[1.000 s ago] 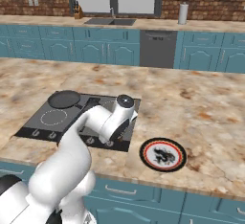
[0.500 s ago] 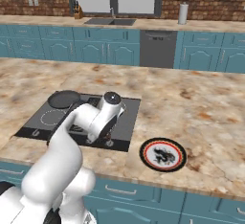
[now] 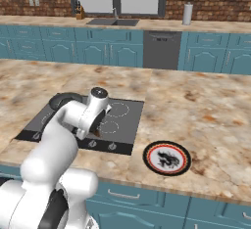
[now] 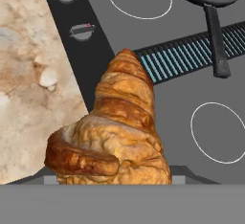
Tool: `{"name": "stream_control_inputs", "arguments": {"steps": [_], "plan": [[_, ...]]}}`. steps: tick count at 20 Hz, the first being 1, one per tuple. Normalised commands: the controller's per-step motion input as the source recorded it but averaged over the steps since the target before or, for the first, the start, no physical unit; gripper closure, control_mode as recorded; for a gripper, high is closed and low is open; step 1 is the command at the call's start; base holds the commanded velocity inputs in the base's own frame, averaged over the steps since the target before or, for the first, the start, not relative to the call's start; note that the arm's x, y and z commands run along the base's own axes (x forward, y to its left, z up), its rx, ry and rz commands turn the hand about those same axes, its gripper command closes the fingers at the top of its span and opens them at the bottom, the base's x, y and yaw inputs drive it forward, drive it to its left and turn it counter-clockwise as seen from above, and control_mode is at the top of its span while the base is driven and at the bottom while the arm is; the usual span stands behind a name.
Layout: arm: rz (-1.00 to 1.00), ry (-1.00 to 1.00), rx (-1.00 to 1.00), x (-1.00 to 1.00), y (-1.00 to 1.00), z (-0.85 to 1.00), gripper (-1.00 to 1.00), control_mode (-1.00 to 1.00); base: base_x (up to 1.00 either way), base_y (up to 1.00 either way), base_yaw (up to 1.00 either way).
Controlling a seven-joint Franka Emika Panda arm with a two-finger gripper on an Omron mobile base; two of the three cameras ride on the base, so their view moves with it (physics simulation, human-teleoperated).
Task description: Pick the croissant and place it on the pan. Then turn on the stove to warm the croissant.
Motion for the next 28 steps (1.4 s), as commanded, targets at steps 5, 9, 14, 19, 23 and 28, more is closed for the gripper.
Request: {"name": "stream_control_inputs", "arguments": {"steps": [5, 9, 14, 19, 23, 28], "plan": [[0.05, 0.07, -0.04, 0.23, 0.54, 0.07, 1.0, -1.0, 0.0, 0.0, 0.0], [0.03, 0.01, -0.05, 0.21, 0.44, 0.01, 1.0, -1.0, 0.0, 0.0, 0.0], [0.0, 0.0, -0.02, 0.25, 0.25, 0.0, 1.0, -1.0, 0.0, 0.0, 0.0], [0.0, 0.0, 0.0, 0.28, 0.21, 0.0, 1.0, -1.0, 0.0, 0.0, 0.0], [0.0, 0.0, 0.0, 0.16, 0.18, 0.0, 1.0, -1.0, 0.0, 0.0, 0.0], [0.0, 0.0, 0.0, 0.11, 0.19, 0.0, 1.0, -1.0, 0.0, 0.0, 0.0]]}}
